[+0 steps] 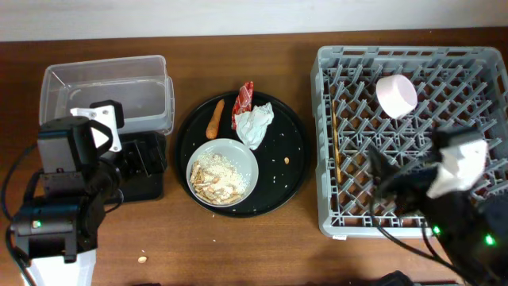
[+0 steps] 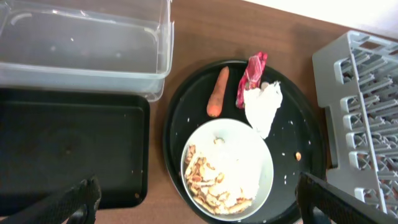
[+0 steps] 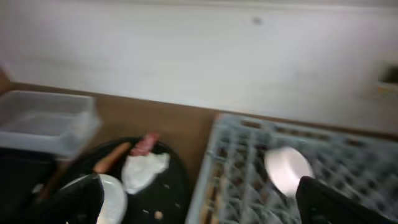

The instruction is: Sort waste into correct bins and load items into the dishwasher rack

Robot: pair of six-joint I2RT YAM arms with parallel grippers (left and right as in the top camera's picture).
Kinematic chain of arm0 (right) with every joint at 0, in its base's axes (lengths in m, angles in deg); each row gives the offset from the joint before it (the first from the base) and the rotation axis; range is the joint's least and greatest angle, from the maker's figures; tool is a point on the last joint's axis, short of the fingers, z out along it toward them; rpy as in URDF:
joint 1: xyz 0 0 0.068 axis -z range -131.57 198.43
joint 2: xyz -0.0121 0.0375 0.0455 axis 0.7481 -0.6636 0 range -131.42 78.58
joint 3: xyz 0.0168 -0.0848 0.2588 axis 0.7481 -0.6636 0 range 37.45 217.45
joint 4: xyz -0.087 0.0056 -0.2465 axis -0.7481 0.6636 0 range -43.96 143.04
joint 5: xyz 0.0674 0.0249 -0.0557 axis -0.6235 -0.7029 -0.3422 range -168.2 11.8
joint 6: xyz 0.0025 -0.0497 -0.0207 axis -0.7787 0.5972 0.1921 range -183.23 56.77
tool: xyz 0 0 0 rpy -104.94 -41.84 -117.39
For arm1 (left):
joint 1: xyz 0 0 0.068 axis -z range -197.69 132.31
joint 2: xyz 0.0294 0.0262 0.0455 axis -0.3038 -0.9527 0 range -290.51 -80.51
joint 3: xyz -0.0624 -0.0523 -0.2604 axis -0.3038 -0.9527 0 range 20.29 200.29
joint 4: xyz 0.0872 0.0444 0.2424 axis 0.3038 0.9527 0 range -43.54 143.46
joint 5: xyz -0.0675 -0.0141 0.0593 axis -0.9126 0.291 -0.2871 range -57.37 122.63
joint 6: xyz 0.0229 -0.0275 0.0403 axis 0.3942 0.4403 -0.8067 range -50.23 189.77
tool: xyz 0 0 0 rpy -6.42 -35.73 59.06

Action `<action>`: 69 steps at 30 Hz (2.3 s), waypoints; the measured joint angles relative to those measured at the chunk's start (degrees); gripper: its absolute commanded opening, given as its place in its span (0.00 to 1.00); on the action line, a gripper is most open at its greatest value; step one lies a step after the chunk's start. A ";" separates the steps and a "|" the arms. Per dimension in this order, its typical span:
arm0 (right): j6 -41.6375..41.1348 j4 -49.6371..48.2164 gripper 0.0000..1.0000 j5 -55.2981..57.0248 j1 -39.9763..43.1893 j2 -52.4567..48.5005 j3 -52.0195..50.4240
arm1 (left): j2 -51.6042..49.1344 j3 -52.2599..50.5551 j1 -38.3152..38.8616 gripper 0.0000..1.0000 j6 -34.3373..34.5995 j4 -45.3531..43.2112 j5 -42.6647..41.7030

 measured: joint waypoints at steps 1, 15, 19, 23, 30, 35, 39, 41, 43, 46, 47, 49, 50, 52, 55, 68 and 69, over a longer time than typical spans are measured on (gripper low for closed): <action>0.39 -1.60 0.98 -0.68 1.64 1.77 -2.01 | 0.02 0.00 0.00 0.99 0.00 0.02 -0.02; 6.19 -49.68 0.98 -13.92 15.26 39.19 -73.11 | 0.02 0.07 -0.04 0.99 0.00 0.02 -0.02; 6.21 -47.19 0.98 -13.94 15.26 39.23 -74.27 | 0.02 0.07 -0.04 0.99 0.00 0.00 -0.02; 6.19 -47.17 0.98 -13.94 15.26 39.23 -74.27 | 0.02 0.07 -0.04 0.99 0.00 0.00 -0.02; 6.21 -47.17 0.98 -13.92 15.26 39.23 -74.27 | 0.02 0.04 -0.11 0.99 0.00 -1.05 -2.12; 6.21 -47.17 0.98 -13.94 15.26 39.26 -74.27 | -4.85 0.07 4.59 0.92 -0.04 -5.01 -11.17; 6.19 -47.17 0.98 -13.94 15.26 39.23 -74.27 | -16.65 0.04 17.16 0.92 -0.04 -5.29 -2.47; 6.19 -47.17 0.98 -13.94 15.26 39.26 -74.27 | -24.33 0.00 21.84 0.97 -0.04 -7.65 1.97; 6.21 -47.17 0.98 -13.92 15.26 39.26 -74.27 | -29.31 0.00 23.15 0.96 -0.17 -12.02 3.43; 6.21 -47.15 0.98 -13.92 15.26 39.26 -74.27 | -34.18 0.00 23.23 0.89 -0.20 -16.72 4.13; 6.21 -47.17 0.98 -13.92 15.26 39.26 -74.27 | -35.65 0.00 23.23 0.84 -0.26 -18.32 5.88; 6.21 -47.15 0.98 -13.92 15.26 39.26 -74.27 | -39.06 0.00 23.26 0.84 -0.28 -20.09 8.09; 6.19 -47.15 0.98 -13.94 15.26 39.26 -74.27 | -40.59 0.00 23.26 0.81 -0.24 -20.92 8.61; 6.25 -47.15 0.98 -13.92 15.26 39.26 -74.27 | -45.22 -0.07 23.23 0.70 -0.24 -27.61 9.14; 6.19 -47.15 0.98 -13.92 15.26 39.26 -74.27 | -49.59 -0.13 24.04 0.70 -0.22 -36.13 6.82; 6.25 -47.15 0.98 -13.92 15.26 39.26 -74.27 | -58.34 -0.11 33.03 0.29 -4.59 -45.33 9.86; 6.16 -47.15 0.98 -13.92 15.26 39.26 -74.27 | -58.62 -0.09 32.98 0.07 -4.83 -45.48 10.43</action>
